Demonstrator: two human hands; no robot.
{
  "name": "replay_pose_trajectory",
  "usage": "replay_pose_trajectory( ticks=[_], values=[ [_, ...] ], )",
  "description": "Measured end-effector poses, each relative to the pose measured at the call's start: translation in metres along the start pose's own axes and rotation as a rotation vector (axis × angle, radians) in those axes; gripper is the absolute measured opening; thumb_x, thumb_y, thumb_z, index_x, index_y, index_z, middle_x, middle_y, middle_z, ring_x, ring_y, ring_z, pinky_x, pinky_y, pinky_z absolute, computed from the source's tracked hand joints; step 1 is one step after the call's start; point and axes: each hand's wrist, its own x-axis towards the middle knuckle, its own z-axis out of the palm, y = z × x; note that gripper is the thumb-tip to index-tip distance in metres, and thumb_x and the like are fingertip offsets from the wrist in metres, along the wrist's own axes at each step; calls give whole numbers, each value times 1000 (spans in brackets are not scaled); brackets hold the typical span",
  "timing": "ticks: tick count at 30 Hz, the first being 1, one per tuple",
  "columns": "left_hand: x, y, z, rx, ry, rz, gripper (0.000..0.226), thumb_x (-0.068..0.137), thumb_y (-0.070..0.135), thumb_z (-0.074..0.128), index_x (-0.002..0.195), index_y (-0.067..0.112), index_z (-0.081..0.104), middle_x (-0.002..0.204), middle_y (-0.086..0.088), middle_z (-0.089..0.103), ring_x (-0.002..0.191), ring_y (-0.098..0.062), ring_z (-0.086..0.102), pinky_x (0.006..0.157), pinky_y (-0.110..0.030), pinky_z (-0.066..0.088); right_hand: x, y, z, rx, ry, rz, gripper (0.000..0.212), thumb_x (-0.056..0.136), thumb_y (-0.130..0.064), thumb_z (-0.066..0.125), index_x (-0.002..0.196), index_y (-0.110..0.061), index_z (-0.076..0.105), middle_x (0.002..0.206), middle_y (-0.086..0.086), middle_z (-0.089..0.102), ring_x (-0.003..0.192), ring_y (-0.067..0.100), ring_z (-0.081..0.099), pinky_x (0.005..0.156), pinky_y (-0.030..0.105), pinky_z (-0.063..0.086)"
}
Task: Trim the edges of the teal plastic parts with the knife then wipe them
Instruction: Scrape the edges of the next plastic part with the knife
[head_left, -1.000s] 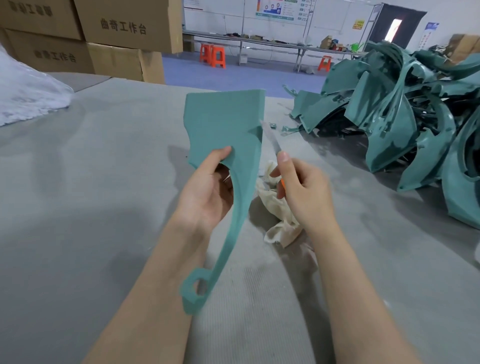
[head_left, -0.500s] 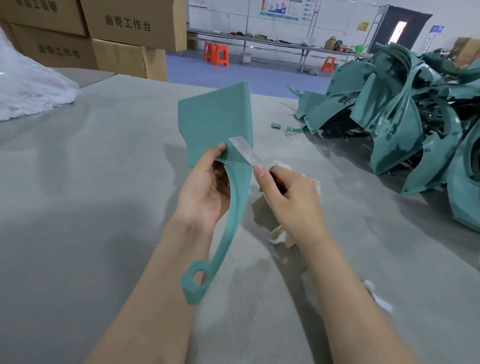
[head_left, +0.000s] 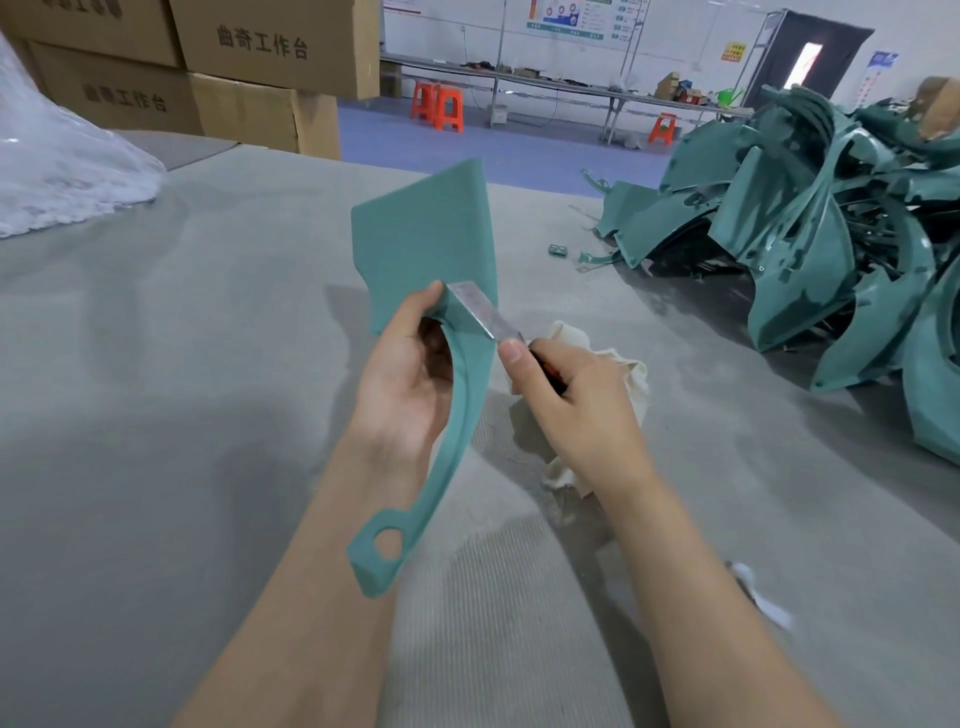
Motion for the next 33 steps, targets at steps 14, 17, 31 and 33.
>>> replay_pose_trajectory(
  ticks=[14, 17, 31, 33],
  values=[
    [5, 6, -13, -141, 4, 0, 16, 95, 30, 51, 93, 14, 56, 83, 1, 56, 66, -12, 59, 70, -18, 51, -4, -11, 5, 20, -100, -15, 64, 91, -60, 44, 66, -2, 53, 56, 13, 44, 51, 24, 45, 52, 38, 37],
    [4, 7, -18, -189, -40, -32, 25, 94, 34, 49, 112, 16, 50, 117, -3, 49, 106, -20, 48, 107, -30, 33, -5, -15, 7, 43, -152, -32, 63, 87, -60, 41, 65, -2, 53, 53, 11, 41, 49, 17, 39, 52, 36, 35],
    [-1, 10, -26, -186, -124, 81, 29, 98, 32, 41, 87, 13, 60, 78, 0, 65, 65, -15, 64, 59, -21, 54, -8, -21, 12, 28, -228, -51, 57, 88, -57, 41, 63, -6, 51, 49, -5, 34, 49, 9, 36, 53, 33, 33],
    [-2, 10, -25, -212, -157, 84, 33, 99, 32, 39, 84, 12, 61, 72, -1, 68, 61, -15, 67, 56, -22, 54, -8, -22, 12, 32, -235, -51, 57, 89, -56, 41, 63, -6, 51, 48, -6, 34, 49, 9, 36, 54, 34, 33]
  ],
)
